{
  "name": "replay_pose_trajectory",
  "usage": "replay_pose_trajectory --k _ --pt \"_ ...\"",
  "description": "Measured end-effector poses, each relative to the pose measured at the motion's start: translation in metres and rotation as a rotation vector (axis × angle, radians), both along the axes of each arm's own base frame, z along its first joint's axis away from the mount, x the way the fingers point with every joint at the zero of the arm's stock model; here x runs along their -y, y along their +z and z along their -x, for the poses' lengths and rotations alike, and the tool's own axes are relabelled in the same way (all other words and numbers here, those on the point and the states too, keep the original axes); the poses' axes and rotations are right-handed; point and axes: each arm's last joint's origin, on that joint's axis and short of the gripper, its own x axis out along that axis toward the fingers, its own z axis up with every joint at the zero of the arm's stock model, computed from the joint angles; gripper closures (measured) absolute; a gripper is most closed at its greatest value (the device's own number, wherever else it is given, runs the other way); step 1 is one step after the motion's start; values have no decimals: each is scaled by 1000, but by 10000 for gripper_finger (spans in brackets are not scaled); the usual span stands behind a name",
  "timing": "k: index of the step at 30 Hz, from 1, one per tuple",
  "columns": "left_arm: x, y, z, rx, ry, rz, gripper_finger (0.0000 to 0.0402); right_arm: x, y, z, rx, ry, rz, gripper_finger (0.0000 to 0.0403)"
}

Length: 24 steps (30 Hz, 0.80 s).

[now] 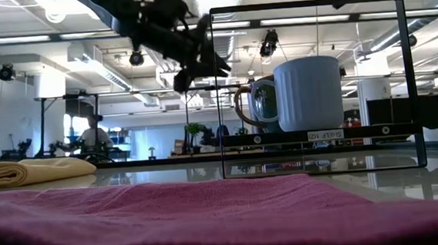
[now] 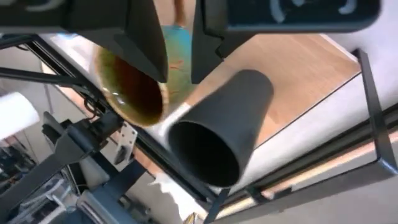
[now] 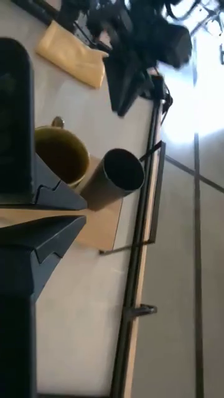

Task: Stack small to large cups/mugs on shelf
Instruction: Adjust the black cup on the shelf

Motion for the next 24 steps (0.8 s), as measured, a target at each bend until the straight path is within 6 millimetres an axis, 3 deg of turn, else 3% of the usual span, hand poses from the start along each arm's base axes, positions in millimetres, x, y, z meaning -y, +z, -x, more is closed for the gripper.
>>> replay_pose_trajectory --k 7,14,24 --pt "-32 -25 -13 -38 -37 47 394 19 -14 -26 -92 -38 -26 385" --pt "-35 -36 -20 -60 -44 64 400 31 -27 -48 -182 -36 -59 385" --pt "-29 -51 -31 -95 -65 85 400 31 -27 -47 -182 -33 -61 385"
